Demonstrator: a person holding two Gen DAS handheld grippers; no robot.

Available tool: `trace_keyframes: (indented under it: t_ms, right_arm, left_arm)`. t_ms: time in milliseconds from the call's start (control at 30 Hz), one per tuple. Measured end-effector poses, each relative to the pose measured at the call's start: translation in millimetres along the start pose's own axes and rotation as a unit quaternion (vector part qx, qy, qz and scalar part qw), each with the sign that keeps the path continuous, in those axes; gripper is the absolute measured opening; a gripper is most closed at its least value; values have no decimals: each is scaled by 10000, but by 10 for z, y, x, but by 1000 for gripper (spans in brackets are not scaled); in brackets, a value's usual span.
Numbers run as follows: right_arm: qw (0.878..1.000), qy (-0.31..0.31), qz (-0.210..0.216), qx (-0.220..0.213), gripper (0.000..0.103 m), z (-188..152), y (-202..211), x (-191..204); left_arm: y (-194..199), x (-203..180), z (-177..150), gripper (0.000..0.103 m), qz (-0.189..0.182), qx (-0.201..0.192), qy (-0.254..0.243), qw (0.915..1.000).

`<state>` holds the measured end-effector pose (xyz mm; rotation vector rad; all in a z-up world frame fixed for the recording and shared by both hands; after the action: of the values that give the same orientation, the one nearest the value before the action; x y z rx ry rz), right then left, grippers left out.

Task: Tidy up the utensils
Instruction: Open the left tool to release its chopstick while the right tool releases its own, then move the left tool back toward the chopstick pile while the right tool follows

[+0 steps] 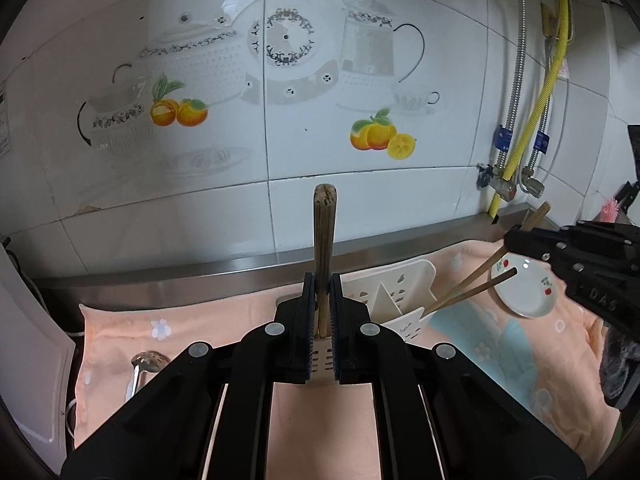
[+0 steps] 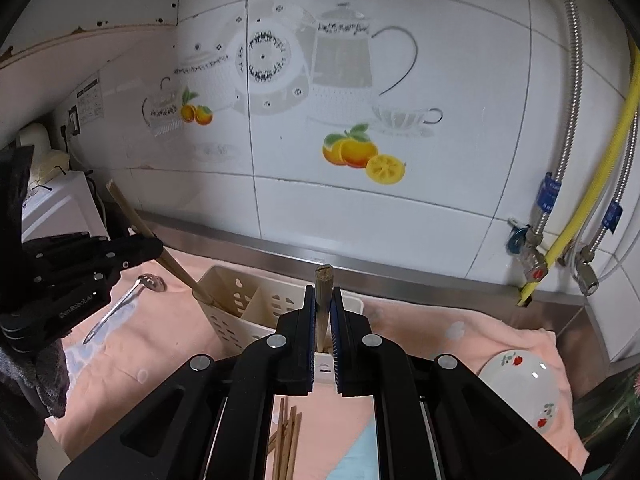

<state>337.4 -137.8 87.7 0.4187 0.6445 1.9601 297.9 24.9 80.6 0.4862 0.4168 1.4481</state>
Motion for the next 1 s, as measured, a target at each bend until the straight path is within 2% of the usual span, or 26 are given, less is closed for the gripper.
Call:
trace_keyframes:
  t_ms: [367,600,733,867,1000]
  right_arm:
    - [10000,14,23,7,8,-14,-21,45]
    - [9995,82,-13,-294,21,-45,291,75]
    - [9990,178,-2,-421,25,-170,491,126]
    - [9986,258,89,-462,28,-386,669,211]
    - [9985,254,221,-421,29,-653,777,292]
  left_arm:
    - [22,4,24,7,-9,-15,5,10000]
    - [257,-19,-29,9,-59,-142,50,9999]
    - [426,-42,-154,9,-89,-172,88,9998]
    - [593,-77,-369,17,-112,-152,107,9998]
    - [702,-110,-617,20,-184,-76,141,9997]
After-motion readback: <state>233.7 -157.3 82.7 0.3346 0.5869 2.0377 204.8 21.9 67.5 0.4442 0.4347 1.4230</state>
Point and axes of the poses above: each gripper's, at about its wrist camera, not at the fingertips, and y roughly against the way its jaws point, x to its left, z to its top, the point moved 3 cm from there along -y, roughly the way its jaws point, and after that the axes turned 3 degrees about -y, right-handed, at the moved point
